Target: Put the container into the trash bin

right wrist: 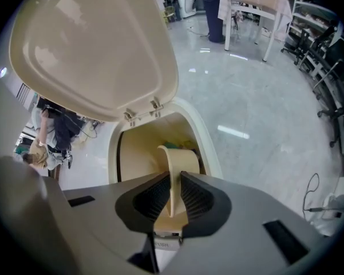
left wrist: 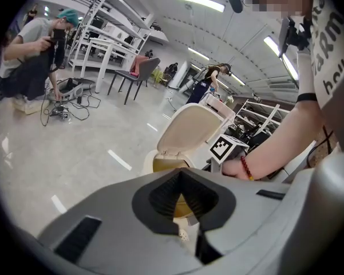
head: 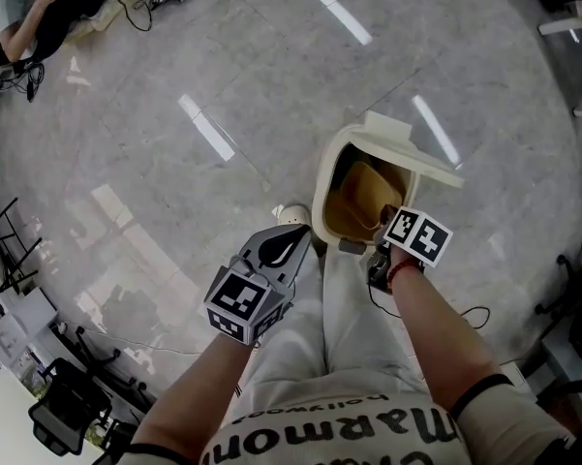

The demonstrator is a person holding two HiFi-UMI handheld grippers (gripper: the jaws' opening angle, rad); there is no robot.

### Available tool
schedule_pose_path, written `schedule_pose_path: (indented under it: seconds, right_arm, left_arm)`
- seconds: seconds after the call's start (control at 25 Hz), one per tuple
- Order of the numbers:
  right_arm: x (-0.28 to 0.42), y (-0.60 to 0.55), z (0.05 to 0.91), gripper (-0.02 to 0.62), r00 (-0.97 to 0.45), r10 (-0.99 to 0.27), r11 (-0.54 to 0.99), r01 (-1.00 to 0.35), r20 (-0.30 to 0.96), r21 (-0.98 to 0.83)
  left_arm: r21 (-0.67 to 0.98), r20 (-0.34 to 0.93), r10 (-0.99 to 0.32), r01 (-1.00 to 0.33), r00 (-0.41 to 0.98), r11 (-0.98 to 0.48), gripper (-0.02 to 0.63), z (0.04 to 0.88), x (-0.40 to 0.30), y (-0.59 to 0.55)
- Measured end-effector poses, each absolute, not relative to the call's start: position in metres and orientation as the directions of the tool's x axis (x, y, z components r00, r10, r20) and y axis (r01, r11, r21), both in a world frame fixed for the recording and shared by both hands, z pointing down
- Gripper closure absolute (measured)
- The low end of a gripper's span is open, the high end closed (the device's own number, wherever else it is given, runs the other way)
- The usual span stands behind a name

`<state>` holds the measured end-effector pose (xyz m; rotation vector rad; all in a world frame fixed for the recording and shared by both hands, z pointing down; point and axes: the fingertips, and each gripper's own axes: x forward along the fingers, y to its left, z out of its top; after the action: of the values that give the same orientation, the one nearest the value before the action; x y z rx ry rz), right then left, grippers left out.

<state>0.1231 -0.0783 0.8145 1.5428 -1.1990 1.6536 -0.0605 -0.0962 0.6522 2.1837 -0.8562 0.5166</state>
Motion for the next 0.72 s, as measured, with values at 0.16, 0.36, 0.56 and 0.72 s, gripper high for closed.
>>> schedule_pose_path:
  seconds: [0.16,0.36,0.56,0.72]
  right_arm:
    - [0.118,-0.081,0.818,0.555,-0.192,-0.167,-0.421,-0.873,0.967,-0.246]
    - [0.115,-0.078,0.822,0.555,-0.195,-0.157,-0.409,-0.879,0.968,-0.243]
    - [0.109,-0.069,0.823,0.555,-0.216,-0.126,-0.381,-0.891,0.968,-0.248]
    - [0.110,-0.069,0.815,0.555,-0.221,-0.138,-0.364,-0.895,0.966,-0.257]
  left_arm:
    - [0.479,0.586,-0.421,-0.715,0.692,-0.509,0.615,0.657,-0.064,-0.091]
    - [0.481,0.585,-0.424,-0.717,0.691,-0.505,0.615,0.659,-0.066,-0.088]
    - [0.478,0.585,-0.427,-0.719,0.689,-0.505,0.615,0.658,-0.067,-0.086]
    - [0.471,0.584,-0.430,-0.719,0.688,-0.510,0.615,0.653,-0.065,-0.082]
